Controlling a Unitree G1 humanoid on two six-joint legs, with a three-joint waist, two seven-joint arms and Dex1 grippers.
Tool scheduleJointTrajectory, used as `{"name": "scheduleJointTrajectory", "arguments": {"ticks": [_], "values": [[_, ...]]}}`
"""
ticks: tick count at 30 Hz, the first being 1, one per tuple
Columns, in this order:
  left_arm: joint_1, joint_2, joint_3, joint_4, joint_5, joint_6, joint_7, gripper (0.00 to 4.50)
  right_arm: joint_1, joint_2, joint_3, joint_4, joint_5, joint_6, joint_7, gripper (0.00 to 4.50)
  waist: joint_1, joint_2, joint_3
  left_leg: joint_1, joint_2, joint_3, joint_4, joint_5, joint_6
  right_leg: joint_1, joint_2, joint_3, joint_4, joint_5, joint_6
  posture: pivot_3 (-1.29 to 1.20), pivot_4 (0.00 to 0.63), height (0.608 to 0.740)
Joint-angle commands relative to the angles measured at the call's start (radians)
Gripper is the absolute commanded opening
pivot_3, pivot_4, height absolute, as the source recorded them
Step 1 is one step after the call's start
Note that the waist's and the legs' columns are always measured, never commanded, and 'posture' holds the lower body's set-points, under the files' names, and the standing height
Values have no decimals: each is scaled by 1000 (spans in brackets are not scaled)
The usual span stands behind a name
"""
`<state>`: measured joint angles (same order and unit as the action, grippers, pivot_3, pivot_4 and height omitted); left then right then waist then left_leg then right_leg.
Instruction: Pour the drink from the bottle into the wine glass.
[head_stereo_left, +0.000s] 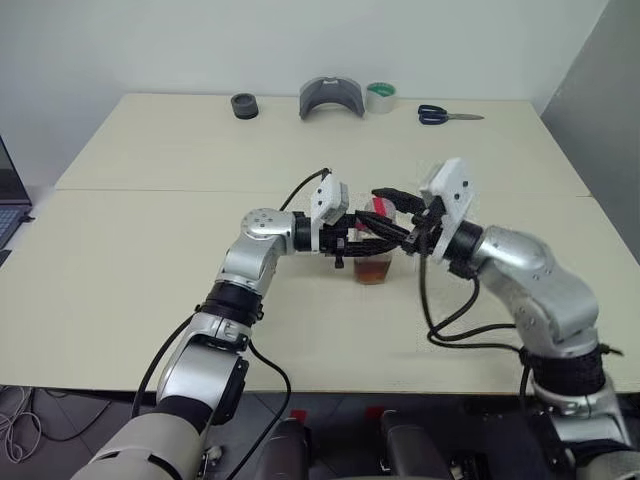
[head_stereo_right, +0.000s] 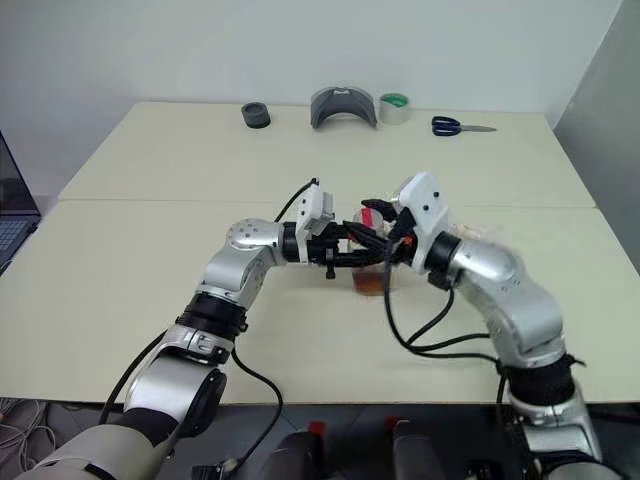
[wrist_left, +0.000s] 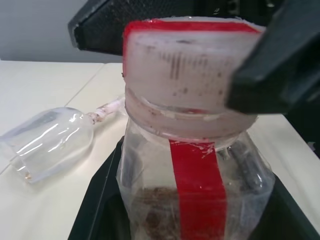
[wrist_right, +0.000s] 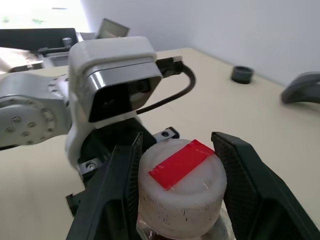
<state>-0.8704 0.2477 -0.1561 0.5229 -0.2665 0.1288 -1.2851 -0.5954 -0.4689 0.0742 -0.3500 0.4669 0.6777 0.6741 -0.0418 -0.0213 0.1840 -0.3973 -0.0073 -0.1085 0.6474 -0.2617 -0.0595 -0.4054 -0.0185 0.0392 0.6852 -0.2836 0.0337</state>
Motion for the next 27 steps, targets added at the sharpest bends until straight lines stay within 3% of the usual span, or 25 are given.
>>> {"name": "scheduleJointTrajectory", "arguments": {"ticks": [1, 2, 7, 15, 27], "values": [[-60, -3, 29, -21, -29, -2, -6, 1787, -23, -29, 3, 35, 12, 0, 61, 1859, 0, 0, 0, 0, 0, 0, 0, 0, 0, 0, 0, 0, 0, 0, 0, 0, 150, 740], [-60, -1, 31, -21, -28, -4, -5, 1787, -21, -26, -3, 35, 10, -6, 52, 2575, 0, 0, 0, 0, 0, 0, 0, 0, 0, 0, 0, 0, 0, 0, 0, 0, 150, 740], [-56, 0, 36, -25, -26, -8, -3, 1786, -7, -17, -31, -3, 14, 5, 6, 4199, 1, 0, 0, 0, 0, 0, 1, 0, 0, 0, -1, 1, 0, 0, 0, 0, 150, 740], [-55, 5, 37, -19, -23, -18, -14, 1786, 23, -23, -83, -112, 77, 79, -48, 4206, 2, 0, 0, 0, 0, 0, 1, 0, 0, 0, -1, 0, 1, 0, 0, 0, 150, 740], [-54, 7, 25, -10, -9, -37, -35, 1786, 21, 24, -63, -130, 24, 34, -140, 4206, 1, 0, 0, 0, -1, 0, 2, 0, 0, -1, -1, 1, 3, 0, 0, 0, 150, 740]]}}
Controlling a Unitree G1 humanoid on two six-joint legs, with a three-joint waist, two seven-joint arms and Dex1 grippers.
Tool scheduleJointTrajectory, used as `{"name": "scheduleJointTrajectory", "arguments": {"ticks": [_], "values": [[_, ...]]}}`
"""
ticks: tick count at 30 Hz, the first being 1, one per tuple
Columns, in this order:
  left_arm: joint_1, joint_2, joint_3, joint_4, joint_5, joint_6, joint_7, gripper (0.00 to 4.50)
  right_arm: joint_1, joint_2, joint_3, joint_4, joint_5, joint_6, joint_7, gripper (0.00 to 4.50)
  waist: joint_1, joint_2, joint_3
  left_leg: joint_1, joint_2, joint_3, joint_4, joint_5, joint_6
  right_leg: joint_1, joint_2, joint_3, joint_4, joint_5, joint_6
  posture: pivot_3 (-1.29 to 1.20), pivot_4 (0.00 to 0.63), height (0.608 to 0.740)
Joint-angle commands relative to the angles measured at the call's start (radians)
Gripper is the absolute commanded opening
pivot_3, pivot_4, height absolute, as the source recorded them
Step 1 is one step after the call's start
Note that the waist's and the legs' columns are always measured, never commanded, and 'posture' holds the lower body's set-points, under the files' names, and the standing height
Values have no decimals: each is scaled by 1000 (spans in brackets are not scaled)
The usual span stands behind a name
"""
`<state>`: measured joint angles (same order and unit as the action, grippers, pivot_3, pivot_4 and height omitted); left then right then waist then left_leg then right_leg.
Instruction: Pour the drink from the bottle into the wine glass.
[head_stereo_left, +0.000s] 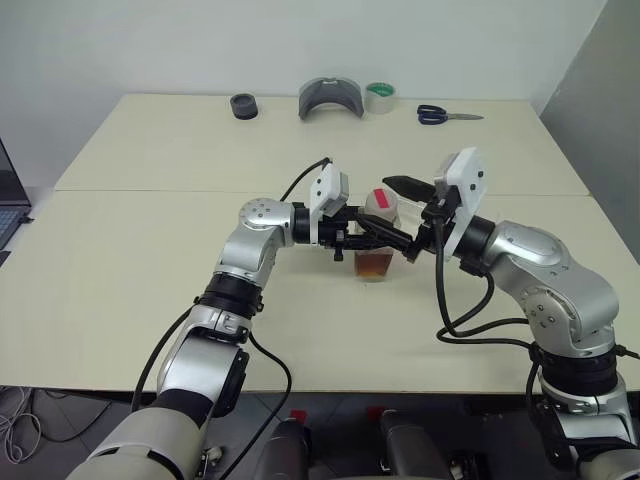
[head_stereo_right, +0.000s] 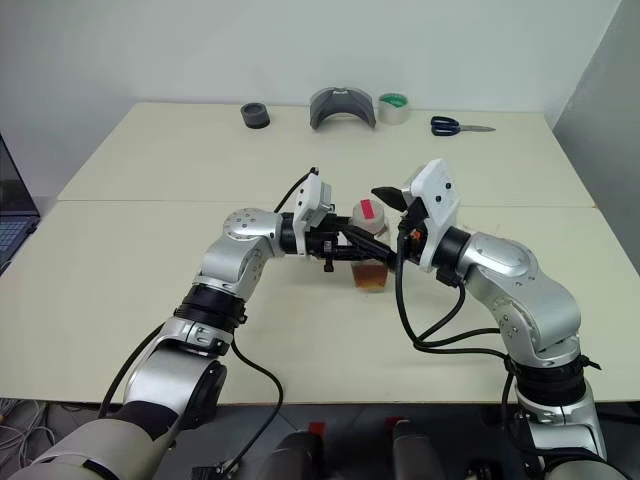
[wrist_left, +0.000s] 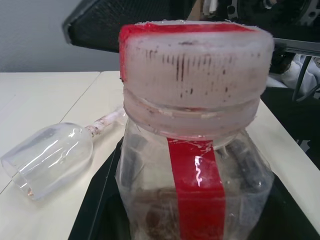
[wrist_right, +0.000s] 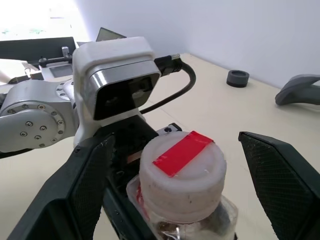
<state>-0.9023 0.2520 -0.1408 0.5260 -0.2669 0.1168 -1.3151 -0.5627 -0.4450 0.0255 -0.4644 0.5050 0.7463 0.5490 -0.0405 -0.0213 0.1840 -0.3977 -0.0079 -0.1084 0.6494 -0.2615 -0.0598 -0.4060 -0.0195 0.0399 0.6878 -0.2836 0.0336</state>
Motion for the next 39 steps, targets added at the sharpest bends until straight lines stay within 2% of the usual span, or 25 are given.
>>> {"name": "scheduleJointTrajectory", "arguments": {"ticks": [1, 10, 25, 27, 31, 39], "values": [[-22, 3, 10, -13, -7, -26, -5, 1786, -12, 0, -17, -14, -14, -36, -16, 4206, 0, 0, 0, 0, 0, 0, 0, 0, 0, 0, 0, 0, 0, 0, 0, 0, 150, 740], [-14, 8, 9, -18, -5, -27, -10, 1786, 19, -27, -43, -24, -12, -35, -18, 4206, 0, 0, 0, 0, 0, 0, 0, 0, 0, 0, 0, 0, 0, 0, 0, 0, 150, 740], [-11, 9, 9, -19, -7, -23, -9, 1786, 70, -74, -84, -156, 173, 75, 20, 4206, -1, 0, 0, 0, 0, 0, 0, 0, 0, 0, 0, 0, 1, 0, 0, 0, 150, 740], [-11, 9, 9, -20, -8, -22, -9, 1786, 63, -73, -68, -162, 169, 74, 10, 4206, -1, 0, 0, 0, 0, 0, 0, 0, 0, 0, 0, 0, 1, 0, 0, 0, 150, 740], [-11, 7, 8, -23, -10, -16, -11, 1785, 13, -46, -6, -91, 30, -7, -55, 4206, -3, 0, 0, 0, 0, 0, 0, 0, 0, 0, 0, 0, 1, 0, 0, 0, 150, 740], [-10, 6, 8, -27, -11, -14, -9, 1785, -6, -23, 6, -47, -27, -61, -57, 4206, -4, 0, 0, 0, 0, 0, 1, 0, 0, 0, 0, 0, 1, 0, 0, 0, 150, 740]]}}
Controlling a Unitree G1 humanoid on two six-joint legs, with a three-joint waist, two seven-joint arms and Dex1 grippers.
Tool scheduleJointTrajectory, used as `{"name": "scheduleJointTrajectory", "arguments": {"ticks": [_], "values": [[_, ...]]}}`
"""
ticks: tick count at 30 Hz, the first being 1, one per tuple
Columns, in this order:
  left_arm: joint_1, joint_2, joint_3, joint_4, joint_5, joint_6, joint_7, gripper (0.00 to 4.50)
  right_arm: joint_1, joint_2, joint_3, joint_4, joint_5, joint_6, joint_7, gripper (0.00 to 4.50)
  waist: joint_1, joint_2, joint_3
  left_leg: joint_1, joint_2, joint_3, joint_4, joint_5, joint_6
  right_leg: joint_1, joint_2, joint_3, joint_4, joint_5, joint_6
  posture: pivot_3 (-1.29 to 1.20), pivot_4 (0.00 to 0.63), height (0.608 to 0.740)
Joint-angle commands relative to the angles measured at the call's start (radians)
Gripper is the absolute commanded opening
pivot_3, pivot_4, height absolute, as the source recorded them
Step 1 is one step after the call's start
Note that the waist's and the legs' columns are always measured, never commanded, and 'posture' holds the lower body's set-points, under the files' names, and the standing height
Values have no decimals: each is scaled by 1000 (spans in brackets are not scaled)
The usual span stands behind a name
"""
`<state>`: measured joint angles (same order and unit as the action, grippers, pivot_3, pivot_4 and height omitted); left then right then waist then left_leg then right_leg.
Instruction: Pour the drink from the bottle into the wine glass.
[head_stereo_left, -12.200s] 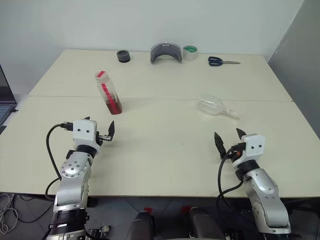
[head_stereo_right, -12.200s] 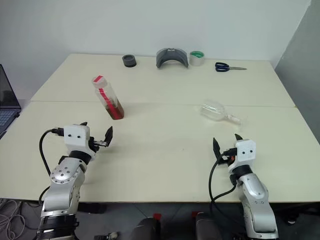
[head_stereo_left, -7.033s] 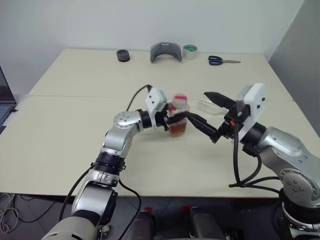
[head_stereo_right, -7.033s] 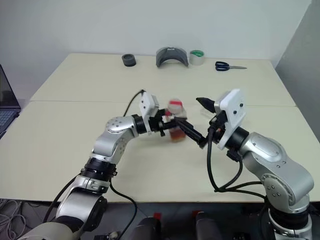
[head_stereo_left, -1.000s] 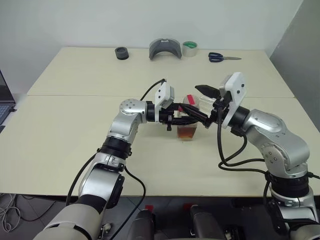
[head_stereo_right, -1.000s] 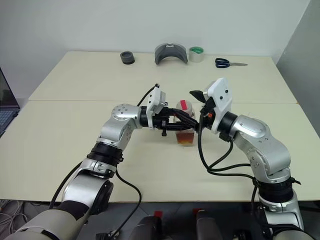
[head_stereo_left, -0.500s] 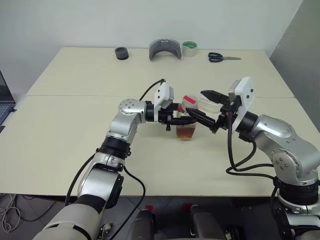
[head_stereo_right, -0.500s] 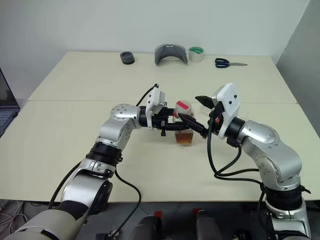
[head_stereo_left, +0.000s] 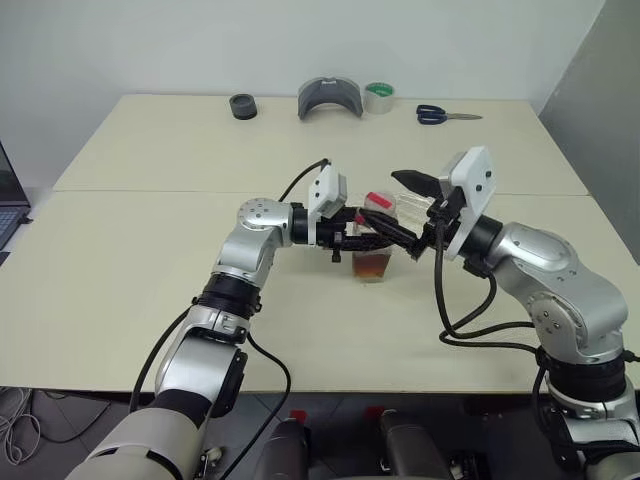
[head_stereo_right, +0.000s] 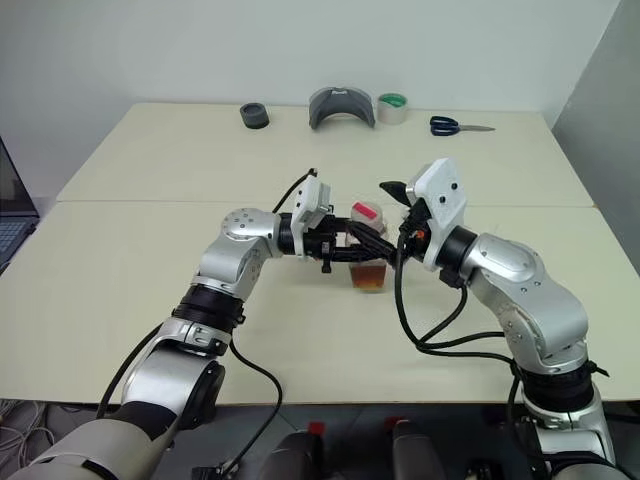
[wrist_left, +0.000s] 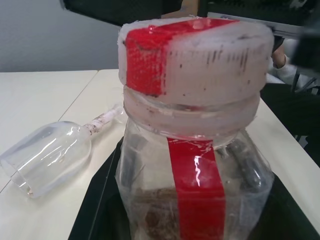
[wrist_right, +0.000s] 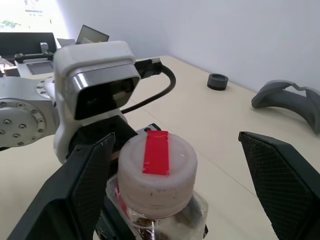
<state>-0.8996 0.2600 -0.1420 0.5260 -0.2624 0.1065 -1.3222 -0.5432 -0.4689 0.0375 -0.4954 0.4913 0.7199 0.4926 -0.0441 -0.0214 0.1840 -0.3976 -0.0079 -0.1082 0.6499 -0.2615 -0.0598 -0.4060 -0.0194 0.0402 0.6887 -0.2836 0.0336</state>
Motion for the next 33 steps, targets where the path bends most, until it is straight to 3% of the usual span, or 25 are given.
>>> {"name": "scheduleJointTrajectory", "arguments": {"ticks": [1, 33], "values": [[-12, -2, 9, -29, -15, -2, -1, 1785, -24, -1, -6, -15, -17, -36, 1, 4206, 0, 0, 0, 0, 0, 0, 0, 0, 0, 0, 0, 0, 0, 0, 0, 0, 150, 740], [-4, -2, 5, -29, -12, -5, 1, 1780, 31, -46, -74, -62, 38, 19, 6, 4206, 0, 0, 0, 0, 0, 0, 1, 0, 0, 0, 0, 0, 1, 0, 0, 0, 150, 740]]}}
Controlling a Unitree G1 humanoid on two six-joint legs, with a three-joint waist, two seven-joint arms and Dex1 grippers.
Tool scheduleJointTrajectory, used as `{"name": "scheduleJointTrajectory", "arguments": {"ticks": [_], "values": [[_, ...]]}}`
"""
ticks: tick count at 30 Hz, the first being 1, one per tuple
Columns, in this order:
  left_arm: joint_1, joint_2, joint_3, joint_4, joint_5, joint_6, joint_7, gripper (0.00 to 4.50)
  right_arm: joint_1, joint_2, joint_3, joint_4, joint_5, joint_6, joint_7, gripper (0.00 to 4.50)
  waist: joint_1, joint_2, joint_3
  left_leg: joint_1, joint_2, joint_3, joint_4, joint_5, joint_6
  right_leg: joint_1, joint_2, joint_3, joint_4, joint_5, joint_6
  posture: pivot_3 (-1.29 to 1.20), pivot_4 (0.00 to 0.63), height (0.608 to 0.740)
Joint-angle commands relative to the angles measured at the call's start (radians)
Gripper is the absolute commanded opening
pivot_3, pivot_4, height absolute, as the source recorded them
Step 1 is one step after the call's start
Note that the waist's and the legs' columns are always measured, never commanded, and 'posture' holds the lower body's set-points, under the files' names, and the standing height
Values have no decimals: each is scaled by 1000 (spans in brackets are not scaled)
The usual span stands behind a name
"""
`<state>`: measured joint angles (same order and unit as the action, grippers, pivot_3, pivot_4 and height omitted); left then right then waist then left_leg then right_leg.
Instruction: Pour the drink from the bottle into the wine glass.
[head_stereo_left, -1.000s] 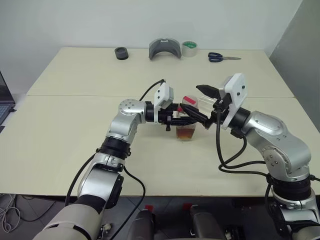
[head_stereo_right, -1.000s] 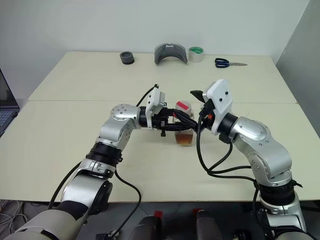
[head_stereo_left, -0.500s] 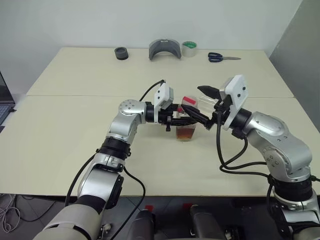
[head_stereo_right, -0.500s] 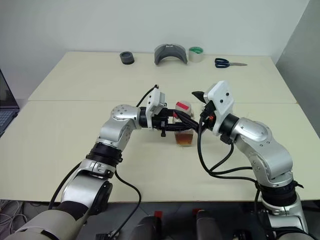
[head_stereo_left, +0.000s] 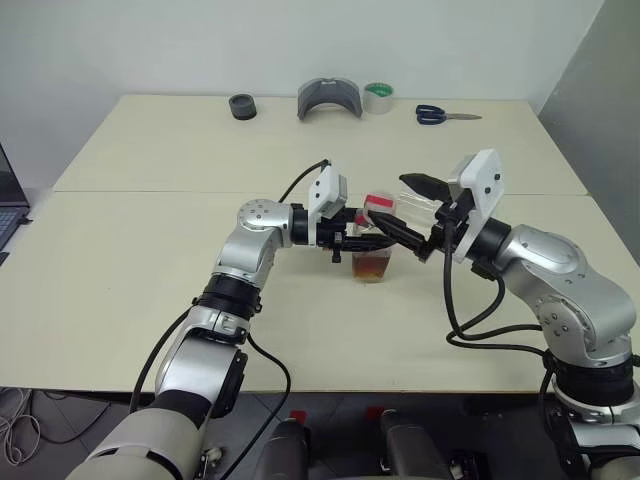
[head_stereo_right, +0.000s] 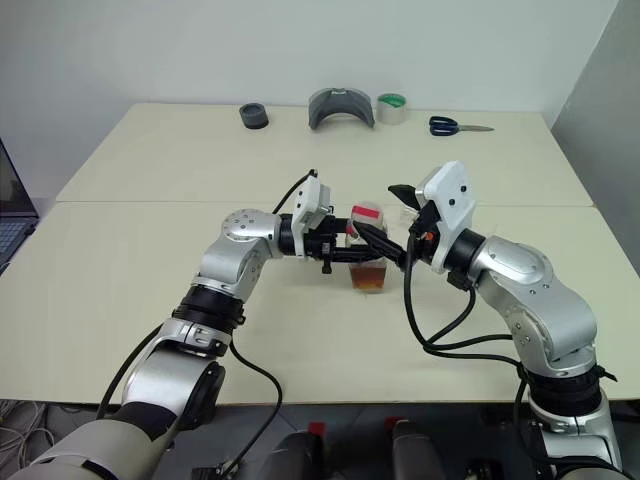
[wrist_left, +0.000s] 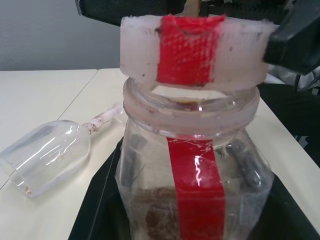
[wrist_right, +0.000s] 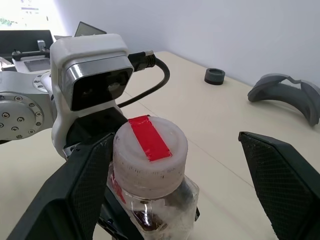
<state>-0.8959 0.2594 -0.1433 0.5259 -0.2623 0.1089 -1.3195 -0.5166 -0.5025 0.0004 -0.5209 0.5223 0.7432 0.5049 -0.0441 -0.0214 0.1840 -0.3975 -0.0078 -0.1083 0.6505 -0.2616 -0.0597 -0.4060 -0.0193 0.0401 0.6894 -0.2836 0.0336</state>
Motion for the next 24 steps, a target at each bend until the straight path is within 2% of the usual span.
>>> {"name": "scheduleJointTrajectory", "arguments": {"ticks": [1, 18, 24], "values": [[-8, -1, 7, -29, -12, -8, -1, 1780, 6, -14, -37, -37, 9, -3, -6, 4206, 0, 0, 0, 0, 0, 0, 0, 0, 0, 0, 0, 0, 0, 0, 0, 0, 150, 740], [-7, -2, 6, -26, -10, -13, -1, 1780, 27, -27, -41, -50, 32, -5, 12, 4206, 0, 0, 0, 0, 0, 0, 0, 0, 0, 0, 0, 0, 0, 0, 0, 0, 150, 740], [-6, -3, 5, -27, -9, -14, -1, 1780, 17, -7, -65, -77, 126, 52, 8, 4206, 0, 0, 0, 0, 0, 0, 0, 0, 0, 0, 0, 0, 0, 0, 0, 0, 150, 740]]}}
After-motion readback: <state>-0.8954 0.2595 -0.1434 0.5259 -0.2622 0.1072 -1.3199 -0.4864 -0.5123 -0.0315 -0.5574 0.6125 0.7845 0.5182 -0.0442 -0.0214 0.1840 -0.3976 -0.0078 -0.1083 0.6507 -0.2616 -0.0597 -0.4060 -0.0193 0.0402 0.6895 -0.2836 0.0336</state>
